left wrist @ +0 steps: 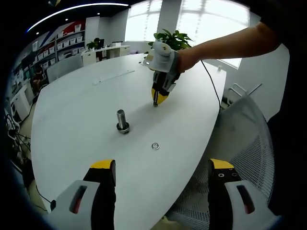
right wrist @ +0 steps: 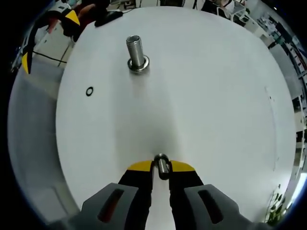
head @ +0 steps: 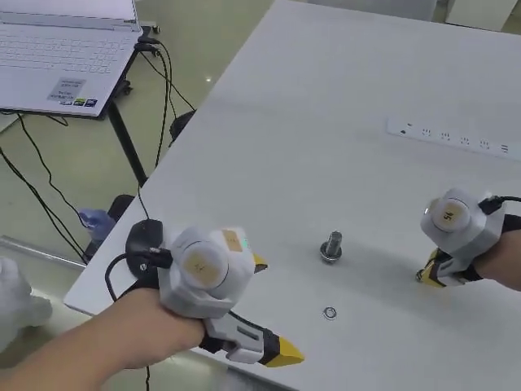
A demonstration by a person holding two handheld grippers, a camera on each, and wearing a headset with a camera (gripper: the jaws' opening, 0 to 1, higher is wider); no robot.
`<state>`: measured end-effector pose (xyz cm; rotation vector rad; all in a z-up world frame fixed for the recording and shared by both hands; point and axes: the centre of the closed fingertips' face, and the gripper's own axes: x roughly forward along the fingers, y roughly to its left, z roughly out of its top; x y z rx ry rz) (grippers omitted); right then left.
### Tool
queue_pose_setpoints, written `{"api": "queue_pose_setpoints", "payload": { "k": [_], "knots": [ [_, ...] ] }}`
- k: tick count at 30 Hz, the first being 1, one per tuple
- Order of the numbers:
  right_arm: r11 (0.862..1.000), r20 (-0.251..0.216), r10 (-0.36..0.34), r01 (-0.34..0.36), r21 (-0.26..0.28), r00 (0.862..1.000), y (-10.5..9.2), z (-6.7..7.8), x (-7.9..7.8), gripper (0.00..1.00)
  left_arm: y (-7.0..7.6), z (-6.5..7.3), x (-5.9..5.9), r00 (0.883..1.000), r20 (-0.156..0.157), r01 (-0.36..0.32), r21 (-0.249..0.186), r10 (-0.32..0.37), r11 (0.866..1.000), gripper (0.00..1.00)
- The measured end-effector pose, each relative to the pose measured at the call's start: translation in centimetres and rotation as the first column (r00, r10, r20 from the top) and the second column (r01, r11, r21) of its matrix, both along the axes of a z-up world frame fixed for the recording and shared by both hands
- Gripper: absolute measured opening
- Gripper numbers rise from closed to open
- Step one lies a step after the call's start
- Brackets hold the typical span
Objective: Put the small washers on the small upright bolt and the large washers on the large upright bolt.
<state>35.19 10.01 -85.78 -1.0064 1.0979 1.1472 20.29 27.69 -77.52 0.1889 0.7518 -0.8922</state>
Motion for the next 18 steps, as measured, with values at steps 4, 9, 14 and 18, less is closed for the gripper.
{"api": "queue_pose_setpoints", "payload": {
  "k": [4,9,14,18],
  "knots": [
    [1.000,0.010,0.023,-0.023,-0.022,1.000,-0.24,-0.19,-0.10,0.13,-0.08,-0.04,-0.18,1.000,-0.003,-0.002,-0.001,0.002,1.000,0.78],
    [1.000,0.004,0.009,-0.009,-0.015,1.000,-0.28,-0.15,0.00,0.13,-0.08,-0.15,-0.38,1.000,-0.004,-0.001,0.000,0.001,1.000,0.77],
    [1.000,0.003,0.008,-0.008,-0.014,1.000,-0.31,-0.18,0.12,0.13,-0.07,-0.23,-0.62,1.000,-0.005,-0.001,0.001,0.001,1.000,0.77],
    [1.000,0.003,0.011,-0.011,-0.014,1.000,-0.29,-0.19,0.16,0.13,-0.07,-0.20,-0.71,1.000,-0.003,-0.002,0.003,0.002,1.000,0.77]
  ]
}}
